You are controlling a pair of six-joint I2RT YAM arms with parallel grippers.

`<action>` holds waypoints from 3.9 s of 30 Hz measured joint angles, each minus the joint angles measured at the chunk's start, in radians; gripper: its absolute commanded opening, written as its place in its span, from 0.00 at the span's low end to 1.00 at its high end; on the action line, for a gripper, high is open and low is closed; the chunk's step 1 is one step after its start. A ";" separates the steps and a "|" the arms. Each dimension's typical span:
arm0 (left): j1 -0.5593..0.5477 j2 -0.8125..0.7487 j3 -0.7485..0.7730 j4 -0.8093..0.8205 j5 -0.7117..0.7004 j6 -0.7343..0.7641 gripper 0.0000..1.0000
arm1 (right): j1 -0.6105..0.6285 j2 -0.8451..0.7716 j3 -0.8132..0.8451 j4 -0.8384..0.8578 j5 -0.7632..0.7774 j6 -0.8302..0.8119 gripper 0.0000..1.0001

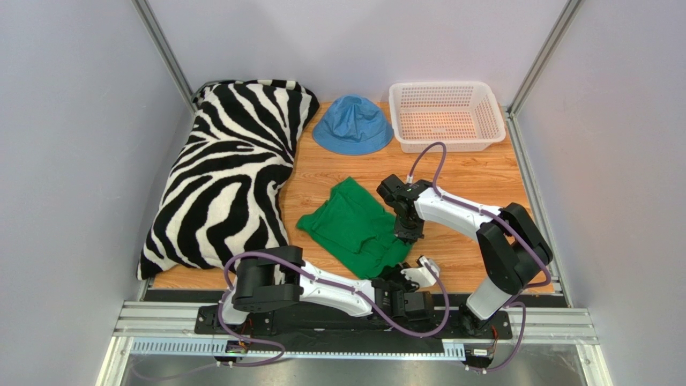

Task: Roll the t-shirts
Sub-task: Roll the arm.

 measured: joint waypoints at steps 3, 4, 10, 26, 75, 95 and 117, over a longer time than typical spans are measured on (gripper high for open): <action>0.007 -0.001 -0.011 0.013 0.012 -0.014 0.00 | 0.000 -0.002 0.000 0.000 -0.001 0.000 0.29; 0.010 -0.003 -0.021 0.022 0.018 -0.017 0.00 | 0.000 -0.006 -0.001 0.002 -0.004 0.000 0.39; 0.066 -0.115 -0.146 0.089 0.153 -0.073 0.00 | 0.008 -0.110 -0.055 0.052 -0.028 -0.011 0.80; 0.371 -0.368 -0.443 0.345 0.779 -0.334 0.00 | 0.019 -0.640 -0.371 0.337 -0.008 0.031 0.74; 0.731 -0.227 -0.637 0.820 1.528 -0.753 0.00 | 0.046 -0.489 -0.597 0.749 -0.026 0.165 0.38; 0.719 -0.450 -0.539 0.372 1.396 -0.492 0.45 | 0.051 -0.211 -0.261 0.372 -0.008 0.125 0.00; 0.125 -0.460 -0.240 0.096 0.380 -0.055 0.50 | 0.051 -0.018 0.002 0.052 0.009 0.083 0.00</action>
